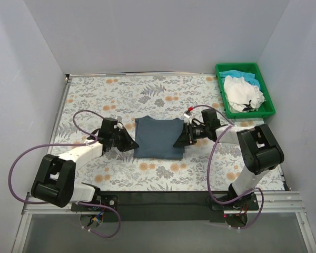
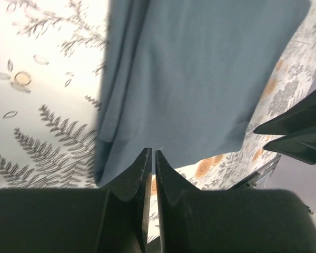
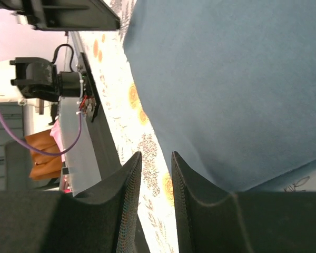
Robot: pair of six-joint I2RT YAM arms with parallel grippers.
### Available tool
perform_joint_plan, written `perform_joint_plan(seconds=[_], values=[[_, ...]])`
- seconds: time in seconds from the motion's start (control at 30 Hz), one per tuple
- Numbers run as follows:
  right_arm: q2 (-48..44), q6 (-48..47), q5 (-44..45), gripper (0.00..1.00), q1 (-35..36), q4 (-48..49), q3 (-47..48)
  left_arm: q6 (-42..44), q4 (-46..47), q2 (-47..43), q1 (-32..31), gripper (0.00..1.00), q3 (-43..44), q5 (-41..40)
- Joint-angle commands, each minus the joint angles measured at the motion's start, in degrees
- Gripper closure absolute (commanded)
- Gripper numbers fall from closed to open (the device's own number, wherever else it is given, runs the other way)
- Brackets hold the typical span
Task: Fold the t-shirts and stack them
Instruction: Fold the tshirt
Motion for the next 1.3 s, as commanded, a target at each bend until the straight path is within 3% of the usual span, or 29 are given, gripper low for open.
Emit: perform_joint_plan(seconds=[0.0,0.17,0.43,0.6,0.8,1.0,1.07,1.17,1.27], values=[[-1.03,-0.91,2.88,0.69,0.01,-1.84,0.32,2.17,-1.90,-1.06,0.31,0.89,3.56,-1.43],[-0.24,-1.00,9.21,0.66,-1.04,-4.48,7.42,5.95,-3.04,3.33,0.31,0.72,11.64,-9.59],[4.58,0.58,14.94,0.65,-4.12,-5.45,18.33,10.61,-1.90,16.76,0.39,0.62,24.73,-15.76],[11.25,1.37,14.58,0.66,-5.62,-5.45,22.91,11.41,-0.76,24.60,0.48,0.62,31.15,-16.46],[19.00,1.29,15.64,0.67,-7.11,-5.36,23.62,10.44,-0.85,33.38,0.83,0.81,33.53,-17.34],[13.92,-1.78,20.54,0.67,-8.08,-9.39,21.94,12.28,-3.92,30.69,0.83,0.84,33.19,-18.40],[9.28,-3.36,22.75,0.66,-8.08,-15.25,22.73,12.72,-4.97,25.77,0.83,0.80,32.05,-19.27],[2.60,-5.74,27.76,0.62,-7.90,-22.55,23.00,13.42,-8.30,19.18,0.75,0.63,30.91,-20.50],[-4.34,-7.59,33.56,0.57,-7.55,-27.75,21.51,14.57,-10.77,13.56,0.22,0.38,28.19,-20.77]])
